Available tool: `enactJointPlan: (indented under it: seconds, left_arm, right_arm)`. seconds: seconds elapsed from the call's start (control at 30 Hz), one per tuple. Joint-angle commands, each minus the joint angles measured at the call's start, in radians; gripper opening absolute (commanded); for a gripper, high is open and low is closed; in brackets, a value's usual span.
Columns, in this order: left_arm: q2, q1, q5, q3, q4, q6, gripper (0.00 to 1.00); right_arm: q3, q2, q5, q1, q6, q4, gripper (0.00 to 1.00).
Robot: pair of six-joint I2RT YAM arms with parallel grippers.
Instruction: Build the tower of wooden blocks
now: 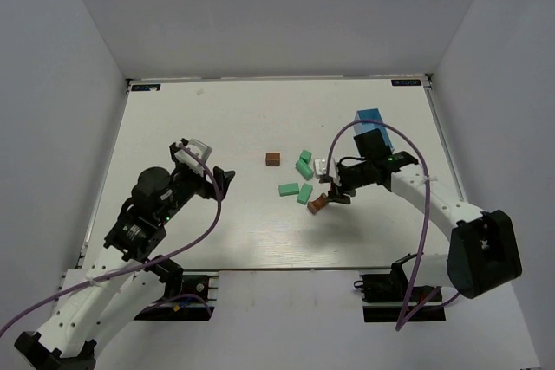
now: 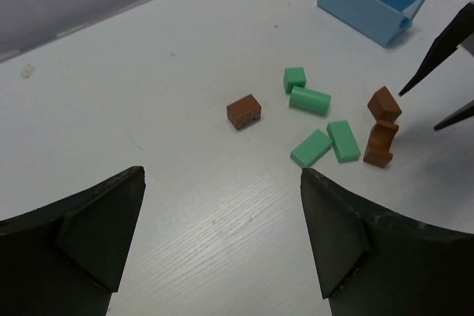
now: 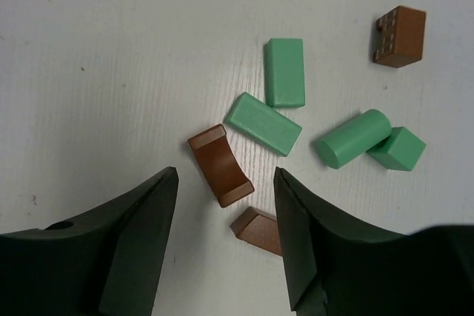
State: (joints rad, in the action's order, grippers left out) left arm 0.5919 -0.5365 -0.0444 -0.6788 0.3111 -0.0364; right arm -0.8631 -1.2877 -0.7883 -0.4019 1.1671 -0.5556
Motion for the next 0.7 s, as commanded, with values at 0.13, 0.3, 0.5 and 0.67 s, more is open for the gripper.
enactJointPlan:
  seconds: [0.13,0.3,0.5,0.67]
  left_arm:
    - [0.002,0.007,0.008,0.01,-0.037,-0.034,0.84]
    - [0.042,0.007,-0.001,-0.019,-0.007,-0.043,0.8]
    - [0.019,0.007,-0.002,-0.019,-0.007,-0.043,0.8]
    - [0.009,0.007,-0.002,-0.01,-0.007,-0.043,0.82]
  right_arm:
    - [-0.018,-0.055,0.231,-0.092,-0.02,0.143,0.69]
    - [0.038,-0.021,0.254,-0.095,-0.006,0.177,0.73]
    - [0.033,-0.09,0.284,-0.097,0.096,0.157,0.73]
    - [0.052,-0.099,0.244,-0.092,0.201,0.129,0.63]
